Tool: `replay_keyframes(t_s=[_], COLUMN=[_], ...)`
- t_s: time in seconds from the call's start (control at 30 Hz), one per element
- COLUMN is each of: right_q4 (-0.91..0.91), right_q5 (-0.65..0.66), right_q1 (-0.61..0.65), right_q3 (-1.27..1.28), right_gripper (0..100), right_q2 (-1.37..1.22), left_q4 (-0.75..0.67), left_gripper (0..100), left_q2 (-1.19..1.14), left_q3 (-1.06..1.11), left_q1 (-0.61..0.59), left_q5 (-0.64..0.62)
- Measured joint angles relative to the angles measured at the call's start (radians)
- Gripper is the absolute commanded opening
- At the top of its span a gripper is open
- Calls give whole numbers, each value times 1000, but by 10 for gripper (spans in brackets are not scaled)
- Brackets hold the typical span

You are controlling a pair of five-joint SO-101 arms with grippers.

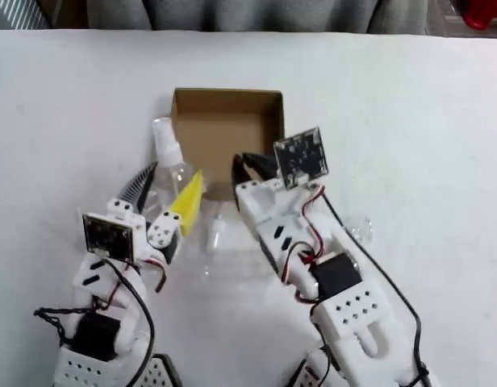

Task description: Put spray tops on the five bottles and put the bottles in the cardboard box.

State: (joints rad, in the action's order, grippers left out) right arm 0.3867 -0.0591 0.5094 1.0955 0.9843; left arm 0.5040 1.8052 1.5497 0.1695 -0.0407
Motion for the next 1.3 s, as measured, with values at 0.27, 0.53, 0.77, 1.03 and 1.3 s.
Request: replay_keyframes(t_s=[0.27, 0.53, 0.77, 1.03, 1.3], right_q4=[-336, -695, -856, -867, -867], right_q5=[0, 0, 0, 0, 0], right_q1=[68, 112, 262, 293, 281], right_q3=[269, 480, 566, 574, 574], right_gripper=[15, 15, 15, 15, 15], right_q2=[26, 26, 31, 37, 38], left_q4=[-48, -180, -307, -327, -327], left_gripper=[21, 21, 21, 21, 21], left_q2=[-153, -529, -709, -776, -730], left_q3=[-94, -273, -341, -371, -373], left_q1=[-3, -3, -3, -3, -3], left_q5=[0, 0, -8, -112, -112])
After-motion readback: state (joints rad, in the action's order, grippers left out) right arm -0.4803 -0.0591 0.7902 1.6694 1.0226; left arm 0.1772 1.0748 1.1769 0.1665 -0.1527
